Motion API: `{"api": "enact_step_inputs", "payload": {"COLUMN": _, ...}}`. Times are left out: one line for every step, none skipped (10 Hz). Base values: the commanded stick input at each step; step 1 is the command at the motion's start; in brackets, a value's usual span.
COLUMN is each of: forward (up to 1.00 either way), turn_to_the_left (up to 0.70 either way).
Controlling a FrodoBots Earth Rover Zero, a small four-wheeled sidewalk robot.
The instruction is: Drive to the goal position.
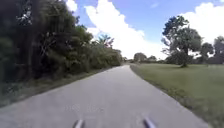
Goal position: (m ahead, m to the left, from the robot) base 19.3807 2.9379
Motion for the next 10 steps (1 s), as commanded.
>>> {"api": "enact_step_inputs", "payload": {"forward": 0.7, "turn_to_the_left": 0.02}}
{"api": "enact_step_inputs", "payload": {"forward": 0.7, "turn_to_the_left": 0.02}}
{"api": "enact_step_inputs", "payload": {"forward": 0.7, "turn_to_the_left": 0.02}}
{"api": "enact_step_inputs", "payload": {"forward": 0.7, "turn_to_the_left": 0.02}}
{"api": "enact_step_inputs", "payload": {"forward": 0.7, "turn_to_the_left": 0.02}}
{"api": "enact_step_inputs", "payload": {"forward": 0.7, "turn_to_the_left": 0.02}}
{"api": "enact_step_inputs", "payload": {"forward": 0.7, "turn_to_the_left": 0.02}}
{"api": "enact_step_inputs", "payload": {"forward": 0.7, "turn_to_the_left": 0.02}}
{"api": "enact_step_inputs", "payload": {"forward": 0.7, "turn_to_the_left": -0.05}}
{"api": "enact_step_inputs", "payload": {"forward": 0.7, "turn_to_the_left": -0.15}}
